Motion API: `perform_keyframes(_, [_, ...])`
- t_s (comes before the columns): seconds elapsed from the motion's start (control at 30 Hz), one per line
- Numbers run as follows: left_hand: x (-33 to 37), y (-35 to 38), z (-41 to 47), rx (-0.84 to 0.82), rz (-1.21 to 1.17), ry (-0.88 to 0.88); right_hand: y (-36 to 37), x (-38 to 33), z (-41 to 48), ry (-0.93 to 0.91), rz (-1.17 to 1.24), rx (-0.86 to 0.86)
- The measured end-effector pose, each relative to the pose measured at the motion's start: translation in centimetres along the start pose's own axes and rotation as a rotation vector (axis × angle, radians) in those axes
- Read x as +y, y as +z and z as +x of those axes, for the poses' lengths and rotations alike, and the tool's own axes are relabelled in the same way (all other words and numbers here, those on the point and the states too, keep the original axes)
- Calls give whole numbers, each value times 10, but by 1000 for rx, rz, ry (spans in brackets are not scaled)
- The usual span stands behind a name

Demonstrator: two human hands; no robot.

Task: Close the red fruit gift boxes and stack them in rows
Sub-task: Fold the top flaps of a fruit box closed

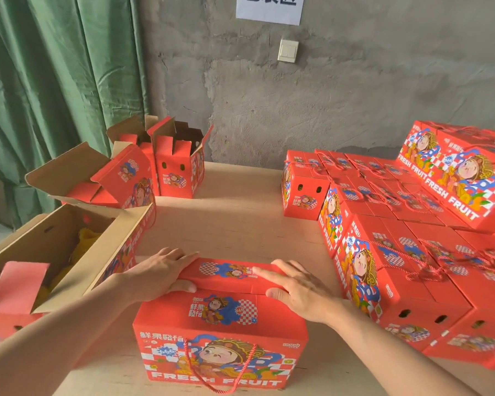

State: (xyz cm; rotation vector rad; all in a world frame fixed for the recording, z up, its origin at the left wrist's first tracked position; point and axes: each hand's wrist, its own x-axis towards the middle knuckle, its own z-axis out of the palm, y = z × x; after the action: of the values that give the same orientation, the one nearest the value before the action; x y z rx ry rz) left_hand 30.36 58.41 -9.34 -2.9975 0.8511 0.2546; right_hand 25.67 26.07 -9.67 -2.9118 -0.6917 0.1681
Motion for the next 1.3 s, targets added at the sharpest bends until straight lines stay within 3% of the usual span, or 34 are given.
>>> perform_keyframes(0.8, [21, -6, 8, -36, 54, -77, -3, -8, -2, -30, -62, 24])
perform_keyframes(1.13, [19, -5, 8, -34, 55, -66, -21, -32, 29, 88, -124, -194])
perform_keyframes(1.3, [19, -6, 8, -40, 66, -78, -15, -36, 28, 46, -79, -173])
